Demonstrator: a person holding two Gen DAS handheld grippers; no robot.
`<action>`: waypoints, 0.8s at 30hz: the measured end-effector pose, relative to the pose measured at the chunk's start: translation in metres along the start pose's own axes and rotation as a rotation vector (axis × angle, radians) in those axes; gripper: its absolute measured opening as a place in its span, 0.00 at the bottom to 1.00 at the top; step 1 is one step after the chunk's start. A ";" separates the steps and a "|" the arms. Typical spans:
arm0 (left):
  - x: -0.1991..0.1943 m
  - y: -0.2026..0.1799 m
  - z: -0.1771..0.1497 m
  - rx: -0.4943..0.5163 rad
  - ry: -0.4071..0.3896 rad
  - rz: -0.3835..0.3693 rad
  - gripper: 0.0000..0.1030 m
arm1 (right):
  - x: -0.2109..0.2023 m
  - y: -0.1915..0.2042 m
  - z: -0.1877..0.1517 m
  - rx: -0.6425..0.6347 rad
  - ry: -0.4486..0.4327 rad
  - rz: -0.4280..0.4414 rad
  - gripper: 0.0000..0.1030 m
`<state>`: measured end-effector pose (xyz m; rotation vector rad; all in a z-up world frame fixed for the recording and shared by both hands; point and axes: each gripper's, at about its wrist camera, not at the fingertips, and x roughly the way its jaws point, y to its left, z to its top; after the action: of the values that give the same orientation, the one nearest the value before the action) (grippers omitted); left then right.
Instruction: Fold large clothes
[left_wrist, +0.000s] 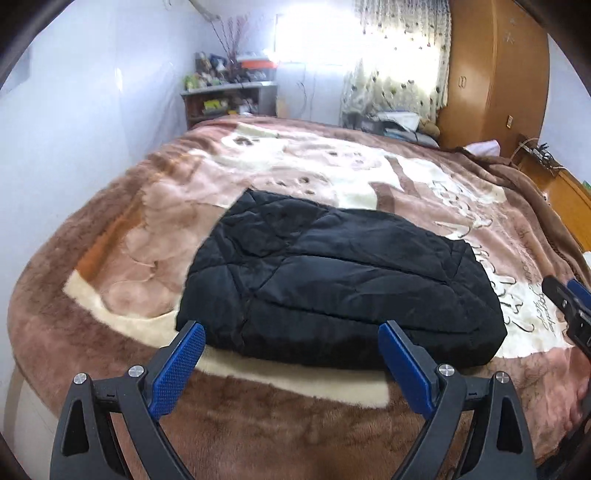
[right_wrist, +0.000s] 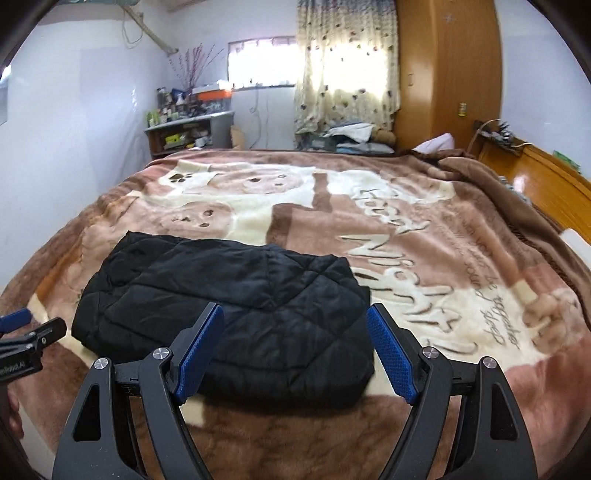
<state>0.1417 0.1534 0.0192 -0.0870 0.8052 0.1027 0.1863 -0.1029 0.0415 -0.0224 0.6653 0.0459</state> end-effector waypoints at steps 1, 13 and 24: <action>-0.006 -0.003 -0.004 0.007 -0.011 -0.001 0.92 | -0.007 0.001 -0.006 0.003 -0.005 0.004 0.77; -0.059 -0.018 -0.055 -0.007 -0.071 -0.017 0.93 | -0.058 -0.010 -0.054 0.026 -0.004 0.000 0.77; -0.074 -0.032 -0.067 0.032 -0.107 -0.009 0.93 | -0.076 -0.024 -0.069 0.083 -0.015 -0.004 0.77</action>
<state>0.0468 0.1098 0.0276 -0.0540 0.6995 0.0851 0.0851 -0.1325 0.0346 0.0564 0.6518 0.0144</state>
